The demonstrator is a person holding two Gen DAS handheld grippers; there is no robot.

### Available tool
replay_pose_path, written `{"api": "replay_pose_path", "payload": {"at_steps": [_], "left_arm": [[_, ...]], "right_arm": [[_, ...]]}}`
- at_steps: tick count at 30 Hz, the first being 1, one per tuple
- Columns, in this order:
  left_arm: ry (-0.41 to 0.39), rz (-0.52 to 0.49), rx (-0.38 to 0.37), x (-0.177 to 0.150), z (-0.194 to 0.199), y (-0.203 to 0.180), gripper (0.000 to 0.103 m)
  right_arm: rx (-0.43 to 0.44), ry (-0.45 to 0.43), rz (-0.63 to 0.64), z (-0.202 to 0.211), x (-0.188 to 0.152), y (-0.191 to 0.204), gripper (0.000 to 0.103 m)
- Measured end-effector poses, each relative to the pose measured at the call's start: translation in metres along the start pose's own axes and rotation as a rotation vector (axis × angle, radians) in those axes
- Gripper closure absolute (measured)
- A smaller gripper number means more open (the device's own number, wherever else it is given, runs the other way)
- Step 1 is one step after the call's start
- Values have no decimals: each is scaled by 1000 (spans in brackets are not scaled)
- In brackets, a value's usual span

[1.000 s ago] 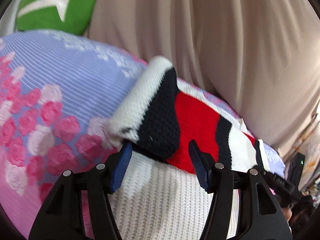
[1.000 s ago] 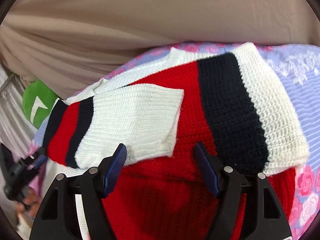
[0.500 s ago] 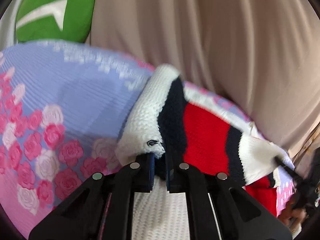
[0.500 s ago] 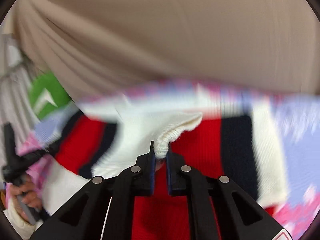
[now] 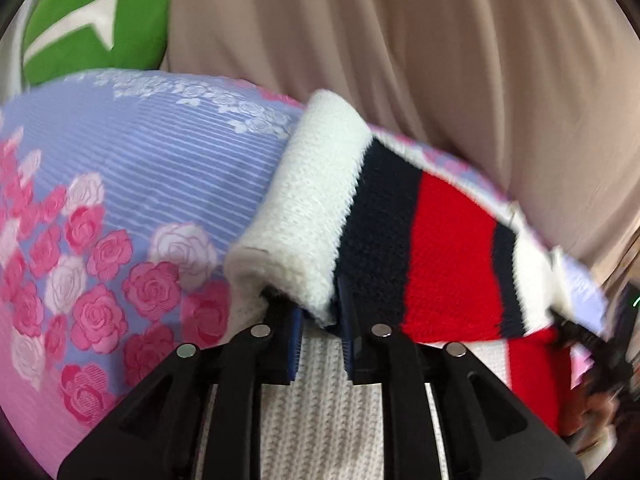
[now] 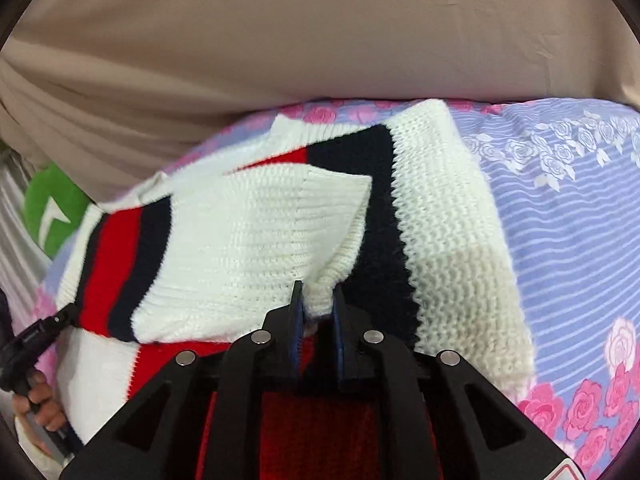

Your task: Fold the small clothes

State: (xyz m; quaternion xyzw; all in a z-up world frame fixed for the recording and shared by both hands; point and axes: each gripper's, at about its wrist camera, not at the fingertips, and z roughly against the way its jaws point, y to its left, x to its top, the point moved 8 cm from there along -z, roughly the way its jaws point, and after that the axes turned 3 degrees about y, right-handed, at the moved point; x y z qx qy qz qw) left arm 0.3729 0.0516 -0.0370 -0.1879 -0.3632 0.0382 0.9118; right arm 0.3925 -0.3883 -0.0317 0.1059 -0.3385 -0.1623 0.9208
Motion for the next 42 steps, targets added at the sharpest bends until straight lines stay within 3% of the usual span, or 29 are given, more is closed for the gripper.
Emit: {"api": "replay_pose_path", "payload": {"at_steps": [3, 5, 8, 9, 10, 11, 13, 15, 16, 18, 21, 23, 24, 26, 29, 31, 35, 40, 41, 42], "left_arm": [[-1, 22, -23, -2, 3, 6, 78], [0, 35, -36, 1, 4, 5, 75], [-3, 37, -51, 4, 5, 3, 67], [-2, 32, -42, 7, 3, 1, 66], [0, 23, -26, 10, 1, 0, 66], [6, 7, 0, 12, -1, 0, 67], [24, -19, 45, 11, -6, 1, 78], [29, -20, 56, 9, -8, 1, 81], [27, -21, 45, 8, -8, 0, 81], [32, -38, 51, 6, -9, -2, 81], [30, -43, 59, 5, -8, -3, 81], [28, -19, 47, 5, -6, 0, 81], [27, -11, 43, 4, -5, 0, 81], [26, 5, 29, 3, -4, 1, 81], [26, 11, 23, 1, -2, 1, 81], [27, 13, 20, 1, -2, 1, 81], [30, 24, 9, 0, -3, 6, 85], [33, 26, 6, 0, -3, 7, 90], [33, 25, 7, 0, -3, 7, 91], [34, 25, 9, 0, -3, 7, 91]], "right_arm": [[18, -22, -27, 16, -1, -3, 66], [28, -15, -40, 16, 2, -4, 60], [24, 10, -47, 9, 6, -8, 60], [4, 14, -28, 5, 9, -4, 68], [-4, 15, -10, 4, 13, -1, 94], [9, 7, 2, 7, 18, 6, 94], [22, -109, 23, 38, 35, 18, 95], [-10, -175, 40, 53, 43, 14, 95], [-59, -159, 34, 45, 41, 2, 95], [-140, -23, 10, 8, 25, -25, 95], [-145, -18, -13, 8, 26, -26, 92], [-188, -71, -51, 32, 37, -17, 89], [-207, -114, -46, 46, 43, -10, 83], [-174, -187, 22, 61, 59, 29, 80], [32, -86, 180, 37, 62, 120, 72], [107, -33, 299, 6, 59, 183, 58], [142, 17, 418, -62, 61, 270, 53], [133, 112, 439, -121, 55, 322, 47], [111, 119, 442, -130, 54, 322, 48], [100, 129, 441, -139, 54, 323, 61]]}}
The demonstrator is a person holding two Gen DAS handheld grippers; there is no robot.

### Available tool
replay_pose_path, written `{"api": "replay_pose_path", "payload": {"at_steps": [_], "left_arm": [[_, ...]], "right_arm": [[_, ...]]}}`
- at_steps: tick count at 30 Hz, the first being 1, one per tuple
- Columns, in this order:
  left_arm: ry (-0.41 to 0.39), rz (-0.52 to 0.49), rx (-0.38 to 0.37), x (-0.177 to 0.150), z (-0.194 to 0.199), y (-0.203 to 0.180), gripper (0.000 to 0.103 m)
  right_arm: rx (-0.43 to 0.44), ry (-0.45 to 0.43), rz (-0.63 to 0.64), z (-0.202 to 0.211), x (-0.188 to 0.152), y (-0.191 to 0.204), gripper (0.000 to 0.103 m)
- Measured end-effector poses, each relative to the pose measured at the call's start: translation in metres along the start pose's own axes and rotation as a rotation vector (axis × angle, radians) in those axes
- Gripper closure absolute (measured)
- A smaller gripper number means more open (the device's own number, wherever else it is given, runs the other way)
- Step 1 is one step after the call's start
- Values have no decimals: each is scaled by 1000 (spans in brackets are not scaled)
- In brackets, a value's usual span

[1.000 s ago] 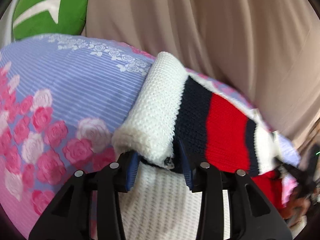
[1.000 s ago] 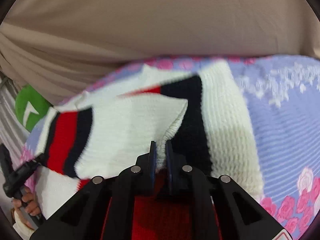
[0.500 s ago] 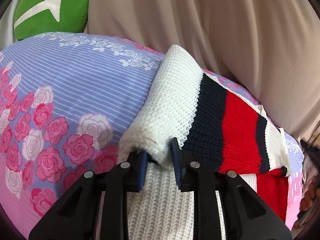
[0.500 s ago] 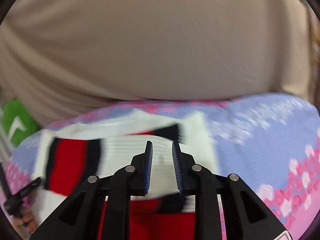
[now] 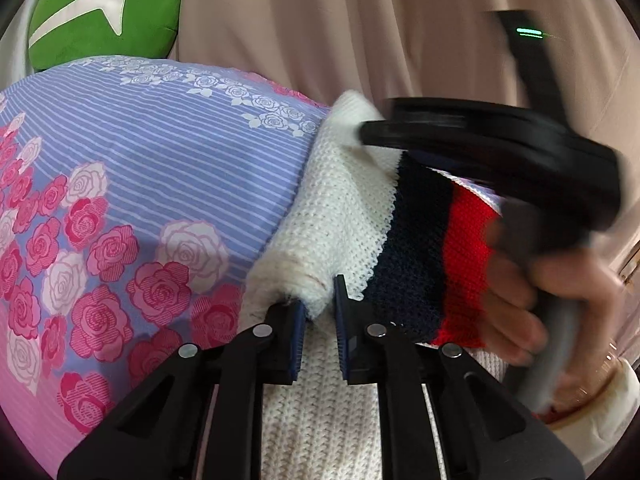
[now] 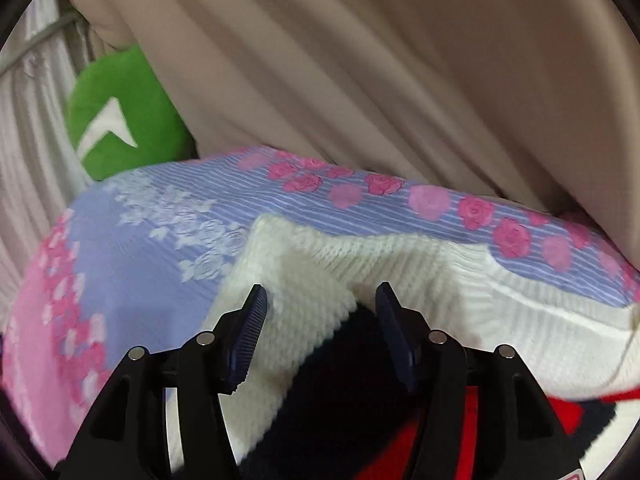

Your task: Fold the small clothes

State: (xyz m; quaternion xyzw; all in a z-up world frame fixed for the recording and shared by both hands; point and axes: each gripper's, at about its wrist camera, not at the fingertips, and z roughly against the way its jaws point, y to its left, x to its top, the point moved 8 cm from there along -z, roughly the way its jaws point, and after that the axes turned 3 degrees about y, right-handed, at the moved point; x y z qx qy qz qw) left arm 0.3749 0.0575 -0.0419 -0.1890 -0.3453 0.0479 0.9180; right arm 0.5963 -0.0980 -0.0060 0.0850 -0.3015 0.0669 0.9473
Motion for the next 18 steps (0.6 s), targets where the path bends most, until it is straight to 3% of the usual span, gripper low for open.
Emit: {"api": "replay_pose_path", "payload": {"at_steps": [1, 4, 9, 12, 14, 18], "left_arm": [[1, 0, 2, 0, 0, 0, 91], [0, 2, 6, 0, -1, -2, 92], [-1, -4, 9, -1, -3, -4, 90], [-1, 23, -26, 0, -3, 1, 90], [-2, 44, -48, 1, -2, 7, 89], [-6, 60, -74, -3, 4, 11, 87]], "right_arm": [[24, 16, 1, -11, 3, 3, 85], [9, -31, -2, -14, 18, 11, 96], [-6, 3, -23, -29, 22, 8, 94], [48, -55, -55, 18, 19, -1, 93], [-6, -119, -46, 67, 0, -19, 86], [-70, -136, -70, 142, -76, -65, 69]]}}
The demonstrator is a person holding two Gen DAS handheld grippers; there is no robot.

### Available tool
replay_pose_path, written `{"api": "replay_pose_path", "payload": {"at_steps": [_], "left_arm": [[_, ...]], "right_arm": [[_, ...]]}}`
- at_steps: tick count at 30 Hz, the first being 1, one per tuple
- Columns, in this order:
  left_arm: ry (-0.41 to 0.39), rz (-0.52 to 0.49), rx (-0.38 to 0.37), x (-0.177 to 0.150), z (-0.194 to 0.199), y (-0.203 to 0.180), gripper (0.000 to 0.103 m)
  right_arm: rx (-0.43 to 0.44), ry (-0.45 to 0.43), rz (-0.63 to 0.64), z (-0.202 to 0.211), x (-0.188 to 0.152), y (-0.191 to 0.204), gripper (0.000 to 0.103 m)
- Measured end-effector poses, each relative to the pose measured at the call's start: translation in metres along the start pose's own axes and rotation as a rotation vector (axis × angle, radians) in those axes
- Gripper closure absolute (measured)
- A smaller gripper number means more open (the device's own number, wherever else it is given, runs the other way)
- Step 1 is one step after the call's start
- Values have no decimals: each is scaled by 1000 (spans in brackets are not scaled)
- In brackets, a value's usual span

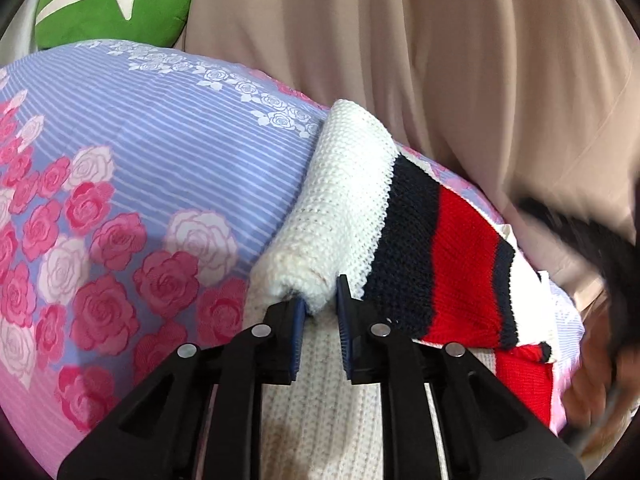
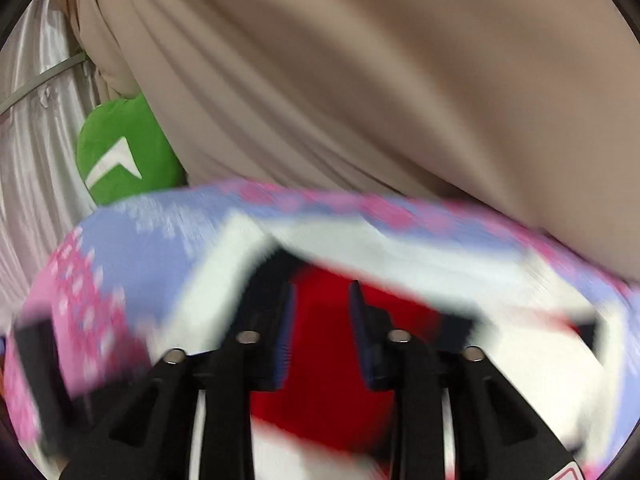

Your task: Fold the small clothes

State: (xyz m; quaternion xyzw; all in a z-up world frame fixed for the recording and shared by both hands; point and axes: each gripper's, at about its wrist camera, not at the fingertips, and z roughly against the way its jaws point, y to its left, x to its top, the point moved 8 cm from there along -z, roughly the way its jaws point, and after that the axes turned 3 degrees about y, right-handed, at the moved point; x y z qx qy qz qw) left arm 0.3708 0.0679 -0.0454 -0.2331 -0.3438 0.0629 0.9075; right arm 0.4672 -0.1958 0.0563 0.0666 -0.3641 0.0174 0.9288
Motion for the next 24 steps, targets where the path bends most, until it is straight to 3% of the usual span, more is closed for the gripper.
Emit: {"api": "replay_pose_path", "payload": {"at_steps": [2, 6, 9, 12, 17, 20, 21, 23, 24], "left_arm": [[5, -11, -19, -6, 9, 0, 87], [3, -68, -4, -20, 36, 4, 88], [-5, -79, 16, -20, 55, 1, 82], [-7, -83, 4, -11, 56, -16, 78], [19, -130, 32, 3, 17, -44, 77], [46, -124, 111, 4, -8, -37, 79], [51, -119, 127, 4, -14, -34, 86], [28, -120, 150, 6, -16, -29, 98], [21, -126, 162, 6, -16, -26, 103]], "right_arm": [[-23, 18, -50, 39, -47, -40, 62], [-187, 9, -141, 107, -130, -123, 52], [-192, 19, -262, 131, -166, -172, 51], [-142, -12, -331, 130, -160, -190, 51], [-107, -30, -336, 83, -114, -184, 51], [-118, 49, -332, 40, -101, -187, 51], [-141, 88, -339, 26, -103, -190, 52], [-100, 108, -336, 11, -102, -185, 90], [-67, 85, -333, 14, -98, -180, 94]]}}
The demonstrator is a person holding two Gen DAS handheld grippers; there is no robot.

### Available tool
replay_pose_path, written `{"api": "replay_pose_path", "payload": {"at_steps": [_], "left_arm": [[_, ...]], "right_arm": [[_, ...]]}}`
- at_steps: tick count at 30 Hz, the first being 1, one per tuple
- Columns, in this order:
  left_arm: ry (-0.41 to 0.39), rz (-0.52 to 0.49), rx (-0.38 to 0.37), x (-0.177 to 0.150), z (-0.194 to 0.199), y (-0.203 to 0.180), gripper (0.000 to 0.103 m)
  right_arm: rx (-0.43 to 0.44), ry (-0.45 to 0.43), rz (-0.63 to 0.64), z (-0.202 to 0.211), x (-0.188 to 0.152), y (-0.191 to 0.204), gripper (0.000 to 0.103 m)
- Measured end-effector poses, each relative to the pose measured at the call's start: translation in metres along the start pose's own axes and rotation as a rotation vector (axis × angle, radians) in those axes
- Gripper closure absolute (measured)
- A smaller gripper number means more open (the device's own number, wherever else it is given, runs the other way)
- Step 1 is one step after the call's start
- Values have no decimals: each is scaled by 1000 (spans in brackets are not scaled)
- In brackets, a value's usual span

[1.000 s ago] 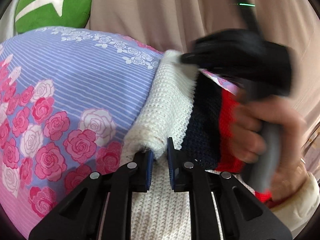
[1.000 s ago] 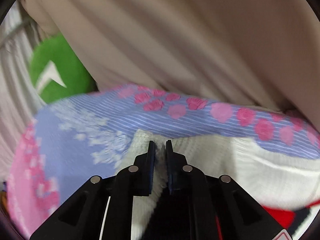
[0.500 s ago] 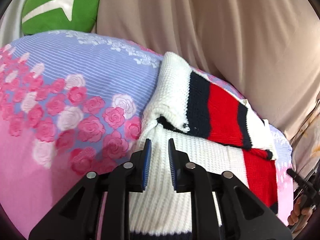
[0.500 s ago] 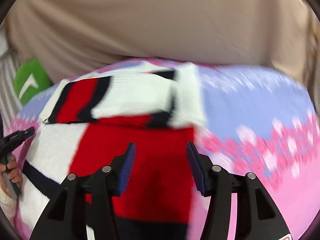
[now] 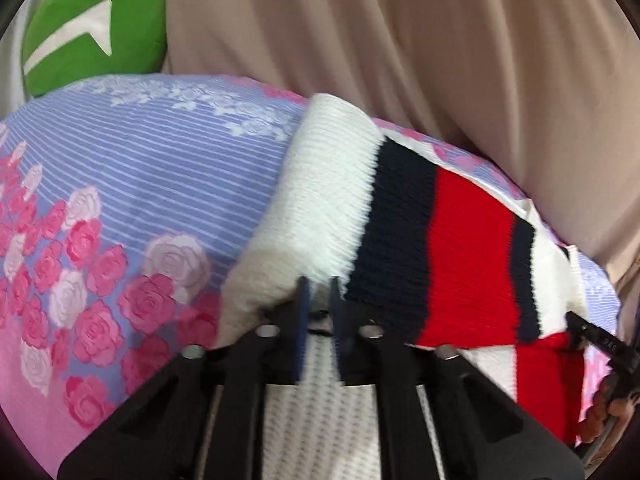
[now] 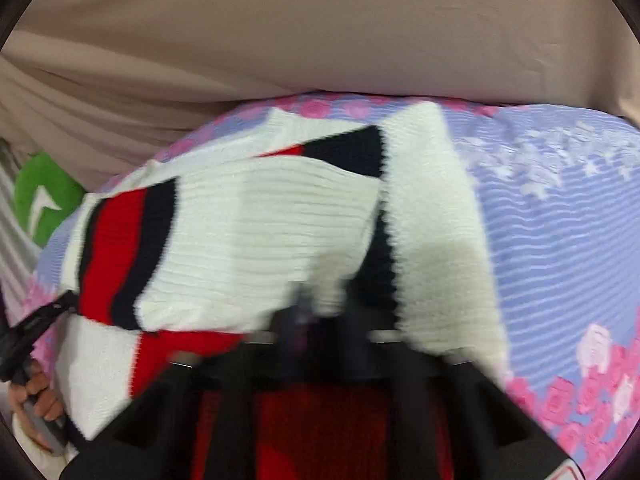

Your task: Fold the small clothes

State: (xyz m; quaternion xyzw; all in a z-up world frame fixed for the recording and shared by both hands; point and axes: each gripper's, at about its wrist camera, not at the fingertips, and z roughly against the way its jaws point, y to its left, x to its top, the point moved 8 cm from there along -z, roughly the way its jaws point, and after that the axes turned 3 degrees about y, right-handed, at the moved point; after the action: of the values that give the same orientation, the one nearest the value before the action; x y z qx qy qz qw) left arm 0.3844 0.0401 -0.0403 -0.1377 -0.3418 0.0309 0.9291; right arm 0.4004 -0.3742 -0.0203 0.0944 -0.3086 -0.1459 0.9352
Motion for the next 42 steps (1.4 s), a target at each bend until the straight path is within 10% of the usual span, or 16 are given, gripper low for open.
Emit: {"api": "replay_pose_path", "payload": {"at_steps": [3, 7, 11, 13, 15, 22, 31, 33, 35, 36, 42], "left_arm": [[-18, 8, -19, -2, 1, 9, 103], [-19, 18, -37, -1, -2, 10, 103], [-17, -1, -56, -9, 17, 10, 103], [-6, -20, -68, -23, 41, 14, 96], [12, -47, -73, -43, 66, 22, 66], [138, -112, -135, -149, 140, 50, 52], [193, -47, -281, -213, 166, 36, 52], [190, -59, -292, -214, 163, 28, 70], [197, -56, -300, -214, 159, 24, 97], [191, -52, -301, -215, 161, 24, 97], [42, -84, -338, -206, 223, 20, 98]], "right_arm": [[19, -163, 11, 35, 11, 0, 95], [-62, -42, 17, -6, -3, -22, 95], [-46, -93, 11, 41, -16, -12, 84], [-29, -107, 29, 74, -37, -11, 79], [-30, -90, 43, 101, -70, -18, 67], [16, 0, 61, 176, -227, -34, 45], [199, 20, -63, 182, -306, -6, 34], [217, 12, -81, 176, -300, 2, 34], [240, -10, -105, 170, -290, 8, 60], [250, -4, -106, 167, -288, 11, 92], [238, -187, -89, 225, -281, 19, 95]]}}
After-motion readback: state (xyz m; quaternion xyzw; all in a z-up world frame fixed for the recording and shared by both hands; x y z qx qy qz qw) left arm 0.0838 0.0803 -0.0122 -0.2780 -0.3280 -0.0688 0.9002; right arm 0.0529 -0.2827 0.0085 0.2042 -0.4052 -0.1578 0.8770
